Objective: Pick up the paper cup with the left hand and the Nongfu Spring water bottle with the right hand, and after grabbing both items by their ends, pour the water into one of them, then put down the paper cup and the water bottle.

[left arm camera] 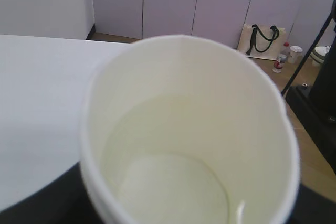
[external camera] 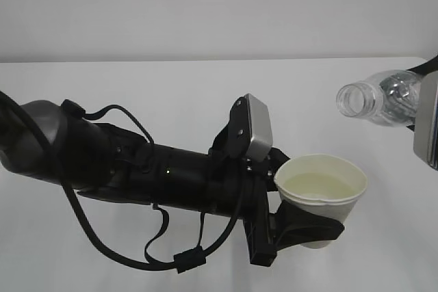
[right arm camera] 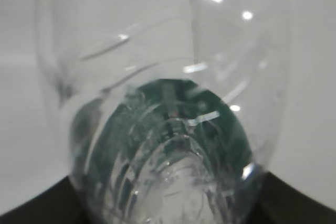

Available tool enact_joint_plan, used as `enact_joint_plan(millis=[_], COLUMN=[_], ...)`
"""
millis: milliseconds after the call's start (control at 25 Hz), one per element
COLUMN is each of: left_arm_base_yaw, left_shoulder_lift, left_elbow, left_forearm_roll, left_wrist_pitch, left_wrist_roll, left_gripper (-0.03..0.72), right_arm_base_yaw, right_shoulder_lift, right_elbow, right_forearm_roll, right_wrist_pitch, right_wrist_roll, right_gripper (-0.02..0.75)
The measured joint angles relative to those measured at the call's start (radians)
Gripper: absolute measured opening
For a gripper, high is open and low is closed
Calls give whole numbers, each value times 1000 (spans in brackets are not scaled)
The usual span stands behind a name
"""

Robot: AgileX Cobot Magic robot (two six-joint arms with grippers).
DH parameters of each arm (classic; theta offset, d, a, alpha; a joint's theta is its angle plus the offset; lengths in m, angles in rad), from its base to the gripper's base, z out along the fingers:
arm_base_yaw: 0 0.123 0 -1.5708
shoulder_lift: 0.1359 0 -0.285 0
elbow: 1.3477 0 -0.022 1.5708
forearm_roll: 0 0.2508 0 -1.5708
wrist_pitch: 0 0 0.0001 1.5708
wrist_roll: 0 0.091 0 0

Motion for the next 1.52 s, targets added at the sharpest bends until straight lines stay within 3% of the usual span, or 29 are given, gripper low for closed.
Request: enact_joint_plan(millis=[240, 520, 1520], left_arm_base_yaw=[0, 0, 0], left_shoulder_lift=[0, 0, 0], left_elbow=[0, 0, 0], left_forearm_roll=[0, 0, 0], left_wrist_pitch=[8, 14, 14], left_wrist_roll=[0, 0, 0], left_gripper=[470, 470, 470], right_arm_base_yaw=[0, 0, 0], right_shoulder_lift=[0, 0, 0], right_elbow=[0, 0, 0], right_forearm_roll=[32, 171, 787], right_wrist_pitch=[0, 0, -28], right_wrist_roll=[0, 2, 4], right_gripper=[405, 405, 405])
